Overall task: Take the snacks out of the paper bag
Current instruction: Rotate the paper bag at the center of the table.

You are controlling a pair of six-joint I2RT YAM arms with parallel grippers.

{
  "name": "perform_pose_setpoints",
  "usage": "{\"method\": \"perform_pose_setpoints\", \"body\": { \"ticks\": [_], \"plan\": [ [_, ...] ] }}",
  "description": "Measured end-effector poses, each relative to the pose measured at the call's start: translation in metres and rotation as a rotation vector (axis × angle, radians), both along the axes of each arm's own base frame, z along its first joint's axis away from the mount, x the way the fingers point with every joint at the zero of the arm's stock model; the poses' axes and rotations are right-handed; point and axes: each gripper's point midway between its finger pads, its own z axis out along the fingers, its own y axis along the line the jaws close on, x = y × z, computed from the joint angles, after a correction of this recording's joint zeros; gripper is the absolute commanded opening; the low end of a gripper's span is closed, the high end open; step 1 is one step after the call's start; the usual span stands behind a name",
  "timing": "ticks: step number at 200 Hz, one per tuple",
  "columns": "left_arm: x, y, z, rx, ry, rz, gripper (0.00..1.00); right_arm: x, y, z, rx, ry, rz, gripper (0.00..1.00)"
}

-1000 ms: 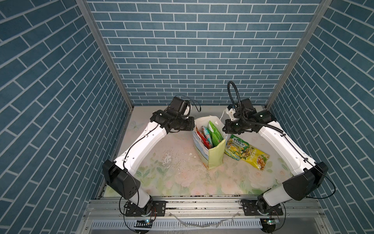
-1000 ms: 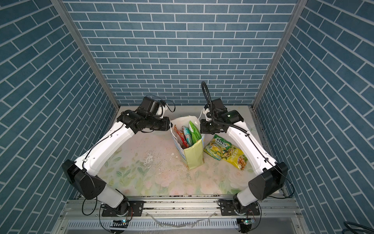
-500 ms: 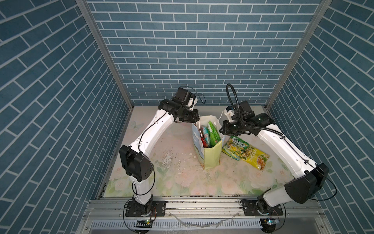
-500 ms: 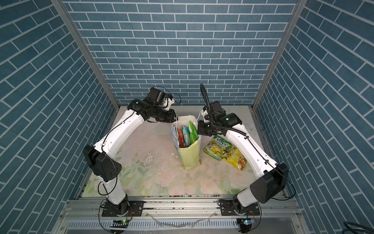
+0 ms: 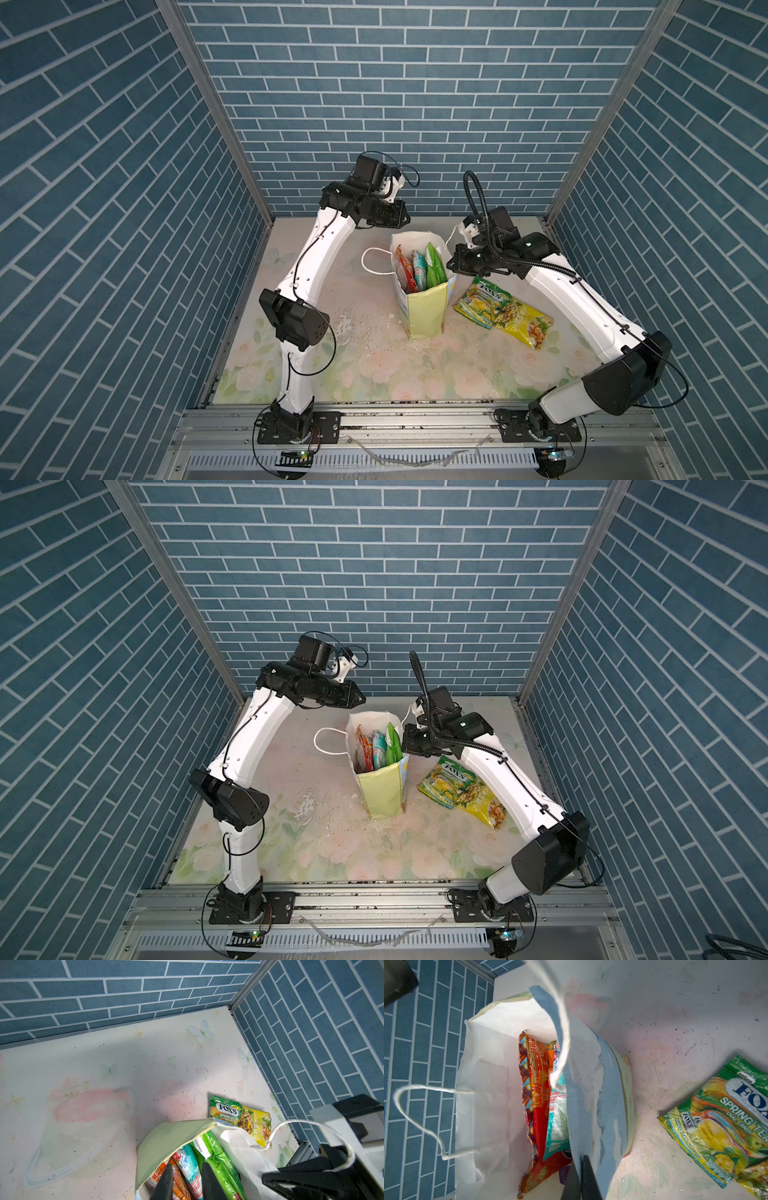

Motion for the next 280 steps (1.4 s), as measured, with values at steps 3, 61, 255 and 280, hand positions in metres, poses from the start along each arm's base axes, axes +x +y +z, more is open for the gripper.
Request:
{"method": "perform_pose_setpoints", "body": {
  "ticks": [3,61,255,280],
  "plan": [
    [-0.001,0.0,0.0,0.001,0.004,-0.001,0.27,0.0,0.0,0.0,0.0,0.0,-0.001,0.08],
    [-0.033,0.036,-0.001,0.112,0.013,0.056,0.33,-0.009,-0.009,0.002,-0.009,-0.02,-0.007,0.27],
    [-0.061,0.143,0.013,0.073,-0.151,0.393,0.47,-0.009,0.03,0.196,0.049,-0.551,0.259,0.33],
    [-0.058,0.142,0.013,0.067,-0.159,0.399,0.47,-0.003,0.067,0.169,0.045,-0.477,0.343,0.29]
  ]
}}
